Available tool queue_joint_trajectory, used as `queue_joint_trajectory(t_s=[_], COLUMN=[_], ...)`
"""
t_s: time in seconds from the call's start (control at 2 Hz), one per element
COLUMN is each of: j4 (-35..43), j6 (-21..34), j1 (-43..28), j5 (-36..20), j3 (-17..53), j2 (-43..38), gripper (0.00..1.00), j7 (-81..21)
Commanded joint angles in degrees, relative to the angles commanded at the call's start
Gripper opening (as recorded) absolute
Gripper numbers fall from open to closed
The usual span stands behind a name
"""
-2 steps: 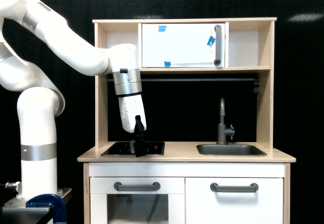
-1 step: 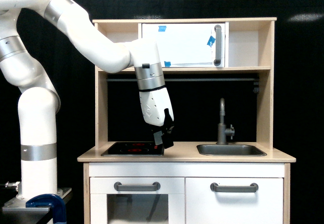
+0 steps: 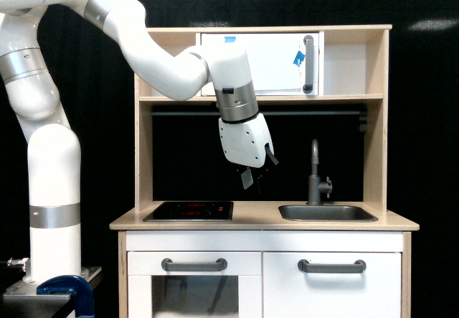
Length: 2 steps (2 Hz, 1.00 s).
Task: Open the oven door
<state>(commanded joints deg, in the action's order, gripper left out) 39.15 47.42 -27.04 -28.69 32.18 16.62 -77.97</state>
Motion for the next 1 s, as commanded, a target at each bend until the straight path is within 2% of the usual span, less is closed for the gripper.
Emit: queue_joint_trajectory(t_s=[0.5,1.0], j4=[15.9,21.4], j6=[24.3,39.9], j1=[-2.3,6.1], j5=[-19.6,-35.1], j3=[10.8,10.1], j2=[-15.8,-26.7], gripper=[1.00,1.00], j7=[-30.8,-44.8])
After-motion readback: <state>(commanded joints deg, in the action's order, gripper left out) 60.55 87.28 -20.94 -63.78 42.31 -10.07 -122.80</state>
